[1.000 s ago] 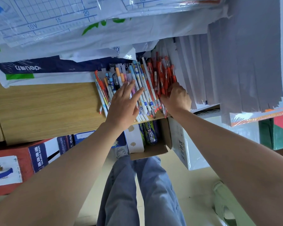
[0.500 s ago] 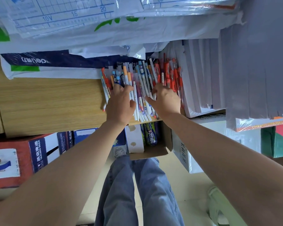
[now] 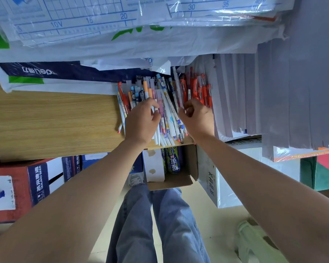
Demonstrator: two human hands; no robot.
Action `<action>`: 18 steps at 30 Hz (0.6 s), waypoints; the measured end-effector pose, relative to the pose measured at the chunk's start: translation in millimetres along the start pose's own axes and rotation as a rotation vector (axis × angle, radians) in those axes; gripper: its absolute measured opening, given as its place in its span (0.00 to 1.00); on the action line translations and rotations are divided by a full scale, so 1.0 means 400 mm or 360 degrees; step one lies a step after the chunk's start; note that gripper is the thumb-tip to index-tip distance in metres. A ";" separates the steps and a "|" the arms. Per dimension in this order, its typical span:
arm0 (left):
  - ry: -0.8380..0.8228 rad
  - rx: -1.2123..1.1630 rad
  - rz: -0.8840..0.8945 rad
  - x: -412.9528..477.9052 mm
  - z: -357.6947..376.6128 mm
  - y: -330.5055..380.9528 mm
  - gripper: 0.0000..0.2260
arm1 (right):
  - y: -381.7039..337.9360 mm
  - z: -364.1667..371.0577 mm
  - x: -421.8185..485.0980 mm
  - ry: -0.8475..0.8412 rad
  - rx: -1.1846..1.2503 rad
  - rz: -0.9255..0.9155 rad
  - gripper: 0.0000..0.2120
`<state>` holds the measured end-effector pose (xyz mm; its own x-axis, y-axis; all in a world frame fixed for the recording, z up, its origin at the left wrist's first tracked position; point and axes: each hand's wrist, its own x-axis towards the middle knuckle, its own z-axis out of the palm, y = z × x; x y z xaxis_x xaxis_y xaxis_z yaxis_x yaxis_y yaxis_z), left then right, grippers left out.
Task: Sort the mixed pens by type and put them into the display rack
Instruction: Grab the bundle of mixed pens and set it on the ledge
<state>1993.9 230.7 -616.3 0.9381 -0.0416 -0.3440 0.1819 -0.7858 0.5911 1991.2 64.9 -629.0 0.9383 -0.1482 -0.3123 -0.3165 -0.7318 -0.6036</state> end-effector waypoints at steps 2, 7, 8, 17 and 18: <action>0.0008 -0.0277 -0.0065 0.012 0.009 0.022 0.10 | -0.002 -0.011 -0.003 -0.0168 0.0010 -0.0135 0.04; -0.0012 -0.0587 -0.0269 0.041 0.024 0.051 0.17 | -0.019 -0.021 -0.006 -0.0358 -0.0022 -0.0300 0.09; -0.0001 -0.0591 -0.0316 0.044 0.022 0.047 0.16 | -0.016 -0.019 0.001 -0.0207 -0.0043 -0.0260 0.10; -0.0110 -0.0587 -0.0395 0.038 0.000 0.008 0.15 | -0.014 -0.001 0.056 -0.0039 -0.0551 0.0085 0.08; -0.0116 -0.0620 -0.0407 0.039 0.001 0.003 0.15 | -0.014 -0.004 0.058 -0.0017 -0.0493 0.0111 0.08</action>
<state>2008.7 228.7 -621.4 0.8282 0.0691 -0.5561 0.5145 -0.4869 0.7058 2015.1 64.5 -631.6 0.9139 -0.1990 -0.3538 -0.3207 -0.8883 -0.3287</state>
